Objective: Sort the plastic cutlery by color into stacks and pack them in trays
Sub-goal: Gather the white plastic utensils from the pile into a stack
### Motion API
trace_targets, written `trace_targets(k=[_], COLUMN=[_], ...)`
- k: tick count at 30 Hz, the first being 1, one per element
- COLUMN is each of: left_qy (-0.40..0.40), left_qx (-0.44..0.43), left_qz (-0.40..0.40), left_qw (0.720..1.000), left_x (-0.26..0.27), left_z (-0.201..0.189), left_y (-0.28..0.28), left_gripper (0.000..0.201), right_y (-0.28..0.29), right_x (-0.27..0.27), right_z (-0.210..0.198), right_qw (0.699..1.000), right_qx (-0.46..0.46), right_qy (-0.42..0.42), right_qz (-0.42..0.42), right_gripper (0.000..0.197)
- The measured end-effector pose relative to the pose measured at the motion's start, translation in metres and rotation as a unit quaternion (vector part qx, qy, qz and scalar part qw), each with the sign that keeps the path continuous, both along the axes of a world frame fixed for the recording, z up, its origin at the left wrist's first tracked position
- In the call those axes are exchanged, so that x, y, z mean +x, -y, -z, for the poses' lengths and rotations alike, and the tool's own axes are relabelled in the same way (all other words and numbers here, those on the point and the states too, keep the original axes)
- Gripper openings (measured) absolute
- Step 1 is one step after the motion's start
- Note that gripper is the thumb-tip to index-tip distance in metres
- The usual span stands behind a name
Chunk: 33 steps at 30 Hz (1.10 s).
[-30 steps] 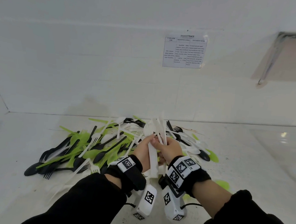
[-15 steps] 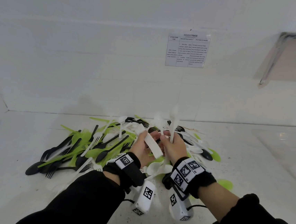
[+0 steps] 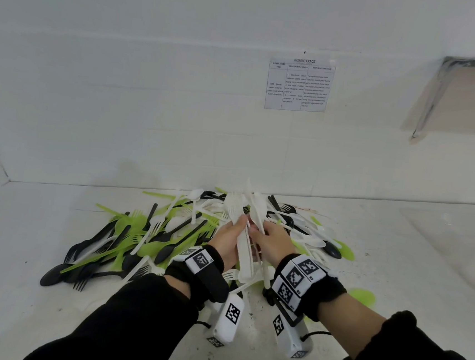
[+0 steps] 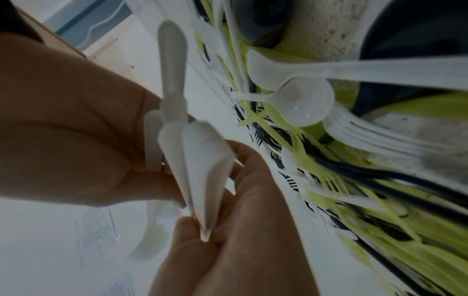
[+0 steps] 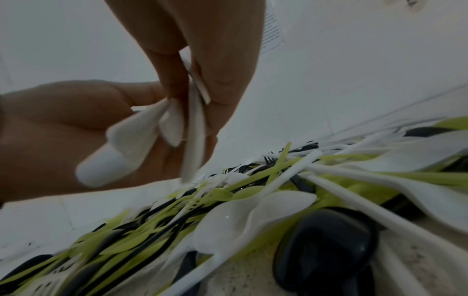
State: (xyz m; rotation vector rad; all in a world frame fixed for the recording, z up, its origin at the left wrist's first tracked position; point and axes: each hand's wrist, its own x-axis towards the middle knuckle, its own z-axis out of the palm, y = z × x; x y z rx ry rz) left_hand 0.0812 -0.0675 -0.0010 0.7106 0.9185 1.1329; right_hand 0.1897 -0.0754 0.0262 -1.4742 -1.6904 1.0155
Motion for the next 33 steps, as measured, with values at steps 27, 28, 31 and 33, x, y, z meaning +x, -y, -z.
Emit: trace_targets(k=[27, 28, 31, 33], left_qy=[0.068, 0.068, 0.077, 0.068], left_qx=[0.001, -0.006, -0.023, -0.027], left_qz=[0.009, 0.013, 0.033, 0.042], left_qw=[0.998, 0.998, 0.996, 0.996], left_x=[0.027, 0.029, 0.035, 0.041], left_z=[-0.012, -0.012, -0.013, -0.014], left_y=[0.005, 0.005, 0.007, 0.008], left_gripper=[0.035, 0.036, 0.04, 0.041], right_y=[0.006, 0.005, 0.0, -0.001], right_x=[0.015, 0.017, 0.025, 0.032], right_z=[-0.005, -0.006, -0.008, -0.009], right_qw=[0.997, 0.997, 0.999, 0.999], right_qx=[0.056, 0.063, 0.047, 0.023], right_qy=[-0.025, -0.028, -0.026, -0.022], right_qz=[0.051, 0.045, -0.002, -0.021], right_gripper=[0.032, 0.031, 0.026, 0.029])
